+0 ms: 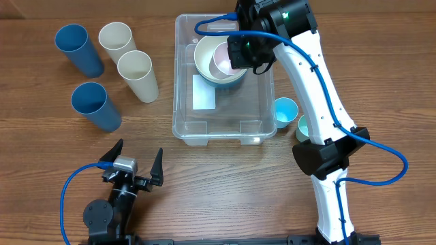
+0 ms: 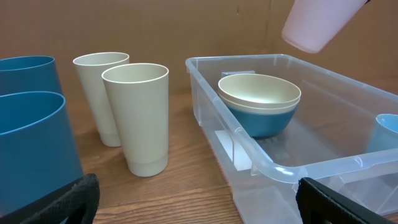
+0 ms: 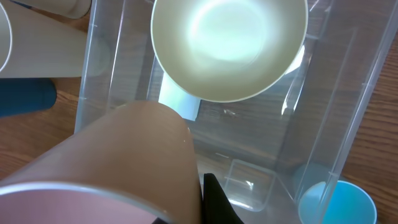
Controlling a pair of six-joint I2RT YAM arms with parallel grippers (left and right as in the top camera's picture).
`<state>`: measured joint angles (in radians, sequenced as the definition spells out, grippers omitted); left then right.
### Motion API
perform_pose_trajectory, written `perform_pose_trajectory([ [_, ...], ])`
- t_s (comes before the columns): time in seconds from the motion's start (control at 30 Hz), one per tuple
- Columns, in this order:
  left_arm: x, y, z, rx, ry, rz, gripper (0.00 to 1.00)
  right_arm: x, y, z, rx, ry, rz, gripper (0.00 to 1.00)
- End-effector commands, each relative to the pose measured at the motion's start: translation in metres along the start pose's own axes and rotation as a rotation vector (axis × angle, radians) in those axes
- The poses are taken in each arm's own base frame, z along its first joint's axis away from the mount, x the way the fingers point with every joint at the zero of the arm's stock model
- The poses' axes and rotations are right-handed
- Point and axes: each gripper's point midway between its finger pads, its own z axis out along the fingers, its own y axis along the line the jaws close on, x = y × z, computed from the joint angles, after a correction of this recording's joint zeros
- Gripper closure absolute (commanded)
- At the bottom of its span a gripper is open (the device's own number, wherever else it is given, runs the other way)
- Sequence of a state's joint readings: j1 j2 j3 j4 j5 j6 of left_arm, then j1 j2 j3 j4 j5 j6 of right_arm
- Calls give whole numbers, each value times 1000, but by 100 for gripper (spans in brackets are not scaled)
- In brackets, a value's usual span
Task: Pack container
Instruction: 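Place the pink cup upright in the bin beside the bowls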
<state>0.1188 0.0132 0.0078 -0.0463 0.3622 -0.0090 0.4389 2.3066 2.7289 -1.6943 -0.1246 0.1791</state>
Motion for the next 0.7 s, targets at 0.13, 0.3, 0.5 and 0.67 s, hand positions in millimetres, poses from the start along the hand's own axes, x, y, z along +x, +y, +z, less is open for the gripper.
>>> perform_pose_trajectory([
  [0.13, 0, 2, 0, -8, -3, -13, 0, 24, -18, 40, 66, 124, 2, 96],
  [0.3, 0, 2, 0, -8, -3, -13, 0, 38, -29, 86, 82, 190, 11, 96],
  [0.5, 0, 2, 0, -8, -3, -13, 0, 53, -38, 120, 92, 233, 17, 96],
  [0.67, 0, 2, 0, -8, -3, -13, 0, 53, -38, 120, 92, 233, 16, 65],
])
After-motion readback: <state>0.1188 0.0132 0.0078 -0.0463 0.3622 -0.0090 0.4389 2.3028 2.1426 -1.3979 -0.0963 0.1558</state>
